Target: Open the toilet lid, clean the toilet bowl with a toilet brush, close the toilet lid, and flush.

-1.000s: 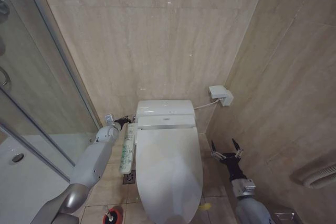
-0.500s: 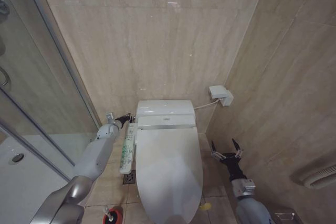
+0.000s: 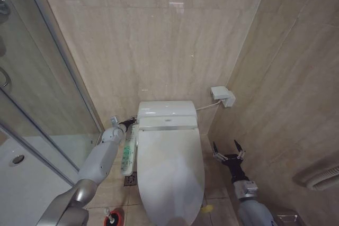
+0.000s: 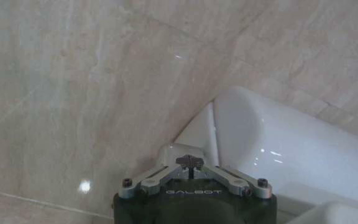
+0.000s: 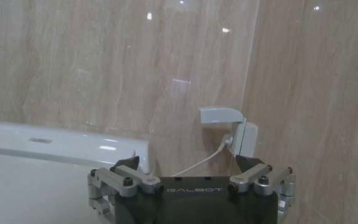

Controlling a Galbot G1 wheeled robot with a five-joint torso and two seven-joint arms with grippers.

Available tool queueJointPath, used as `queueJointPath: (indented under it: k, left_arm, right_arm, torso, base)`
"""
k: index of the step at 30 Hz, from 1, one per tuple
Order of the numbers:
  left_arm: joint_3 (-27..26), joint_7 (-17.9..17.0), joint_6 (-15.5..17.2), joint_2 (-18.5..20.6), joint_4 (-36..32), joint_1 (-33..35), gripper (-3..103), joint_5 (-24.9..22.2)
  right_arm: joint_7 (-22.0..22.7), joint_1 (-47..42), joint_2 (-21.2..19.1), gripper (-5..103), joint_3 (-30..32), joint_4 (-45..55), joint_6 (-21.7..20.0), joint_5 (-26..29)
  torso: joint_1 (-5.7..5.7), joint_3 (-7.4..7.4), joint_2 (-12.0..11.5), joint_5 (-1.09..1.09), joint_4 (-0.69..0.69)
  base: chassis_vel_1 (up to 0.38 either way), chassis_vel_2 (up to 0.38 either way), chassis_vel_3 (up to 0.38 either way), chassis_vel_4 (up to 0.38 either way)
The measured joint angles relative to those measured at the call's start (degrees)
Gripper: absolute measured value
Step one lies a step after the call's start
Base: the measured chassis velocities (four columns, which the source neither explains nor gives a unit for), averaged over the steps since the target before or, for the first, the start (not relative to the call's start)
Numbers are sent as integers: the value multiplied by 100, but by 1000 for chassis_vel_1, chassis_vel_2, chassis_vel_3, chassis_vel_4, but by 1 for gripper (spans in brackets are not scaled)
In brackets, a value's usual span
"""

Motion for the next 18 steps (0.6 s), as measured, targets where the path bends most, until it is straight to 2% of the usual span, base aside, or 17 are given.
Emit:
queueJointPath:
  k: [2,5,8,18]
  left_arm:
    - [-41,11,16,2,36,-10,0,-33]
    - [-130,-17,264,12,27,-13,0,-346]
    - [-188,-32,387,4,40,-16,0,-439]
    - [-116,-52,433,-81,-93,155,0,-357]
  right_arm:
    - [0,0,0,100,0,0,0,0]
    - [0,0,0,100,0,0,0,0]
    - [0,0,0,100,0,0,0,0]
    - [0,0,0,100,0,0,0,0]
  torso:
    - [0,0,0,1,0]
    - [0,0,0,1,1]
    - [0,0,1,1,1]
    - [1,1,0,2,5]
  base:
    - [0,0,0,0]
    - [0,0,0,0]
    - [0,0,0,0]
    - [0,0,0,0]
